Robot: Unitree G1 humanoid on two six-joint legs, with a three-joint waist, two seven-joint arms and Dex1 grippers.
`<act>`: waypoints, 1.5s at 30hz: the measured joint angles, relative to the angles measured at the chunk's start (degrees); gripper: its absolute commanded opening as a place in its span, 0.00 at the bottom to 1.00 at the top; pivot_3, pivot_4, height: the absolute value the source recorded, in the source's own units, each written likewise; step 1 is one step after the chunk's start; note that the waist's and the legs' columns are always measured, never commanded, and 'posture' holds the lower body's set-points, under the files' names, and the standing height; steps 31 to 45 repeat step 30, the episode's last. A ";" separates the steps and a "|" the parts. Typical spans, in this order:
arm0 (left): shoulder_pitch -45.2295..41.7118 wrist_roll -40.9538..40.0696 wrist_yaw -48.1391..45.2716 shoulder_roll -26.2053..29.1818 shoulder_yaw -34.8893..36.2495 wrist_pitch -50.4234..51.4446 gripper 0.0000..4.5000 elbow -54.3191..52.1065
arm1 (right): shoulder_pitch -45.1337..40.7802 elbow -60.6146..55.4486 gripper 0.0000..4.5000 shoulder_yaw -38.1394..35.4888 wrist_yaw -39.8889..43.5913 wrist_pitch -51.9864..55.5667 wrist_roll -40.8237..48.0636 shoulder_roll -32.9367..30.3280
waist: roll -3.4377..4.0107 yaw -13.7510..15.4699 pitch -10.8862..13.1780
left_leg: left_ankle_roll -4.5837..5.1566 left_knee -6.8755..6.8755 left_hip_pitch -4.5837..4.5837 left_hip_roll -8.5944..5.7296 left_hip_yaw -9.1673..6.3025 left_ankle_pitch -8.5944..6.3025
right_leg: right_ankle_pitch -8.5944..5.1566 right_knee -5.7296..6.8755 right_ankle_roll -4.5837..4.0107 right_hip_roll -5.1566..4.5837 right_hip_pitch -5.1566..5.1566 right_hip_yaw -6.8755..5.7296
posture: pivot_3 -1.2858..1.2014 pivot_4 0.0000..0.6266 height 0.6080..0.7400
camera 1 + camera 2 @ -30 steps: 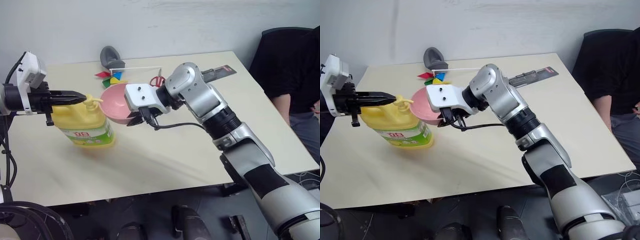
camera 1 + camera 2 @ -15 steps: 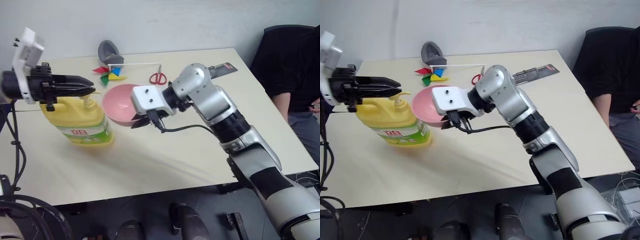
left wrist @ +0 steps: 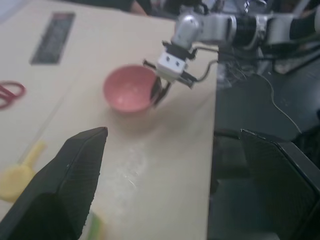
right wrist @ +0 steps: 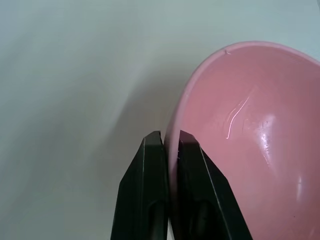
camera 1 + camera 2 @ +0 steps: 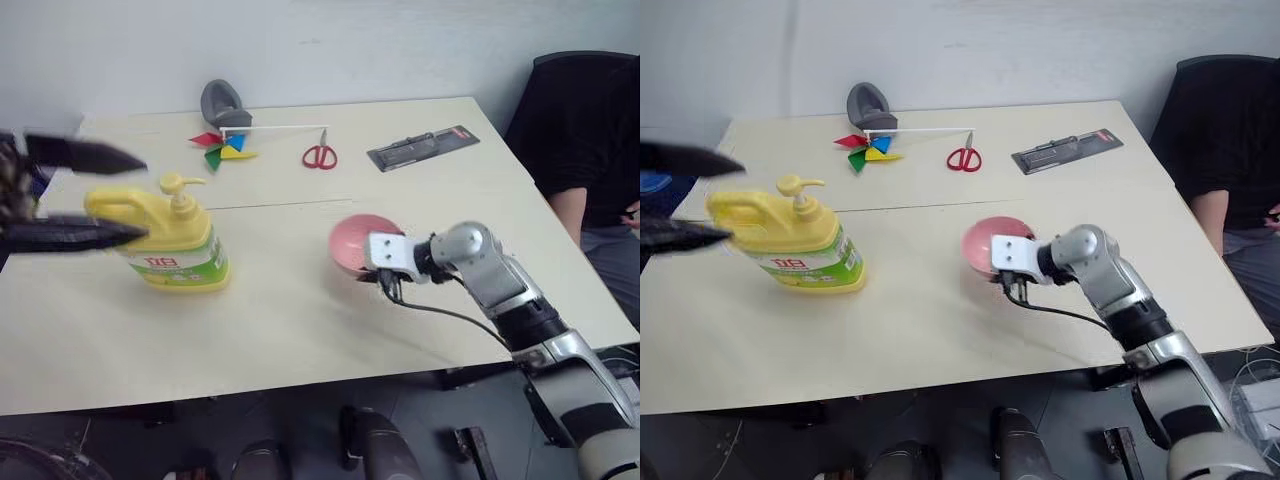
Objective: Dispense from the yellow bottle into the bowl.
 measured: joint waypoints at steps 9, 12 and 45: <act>16.13 1.97 -1.06 -3.33 8.76 -3.41 1.00 -7.99 | 0.95 5.05 0.34 -1.09 -6.40 -5.46 -0.49 2.22 | 0.00 -0.42 0.00 | -0.18 -0.17 0.24 0.10 -0.02 0.04 | -0.10 0.02 -0.17 0.13 0.03 0.28 | 0.52 0.24 1.00; 18.46 1.78 -0.25 -4.76 9.76 -3.81 1.00 -9.57 | 1.97 3.84 0.57 -1.64 -5.30 -3.76 0.58 2.21 | 0.00 -0.27 0.00 | -0.16 -0.17 0.26 0.08 -0.06 0.04 | -0.09 0.02 -0.16 0.11 0.04 0.33 | 0.52 0.24 1.00; 37.57 1.95 3.69 -15.65 32.07 -1.04 1.00 -9.26 | 8.95 -9.56 0.99 -30.51 23.84 29.29 30.48 -33.08 | 0.02 2.50 0.02 | 0.13 -0.25 0.96 0.12 0.03 -0.19 | -0.08 -0.21 -0.14 0.16 0.46 0.55 | 0.52 0.24 1.00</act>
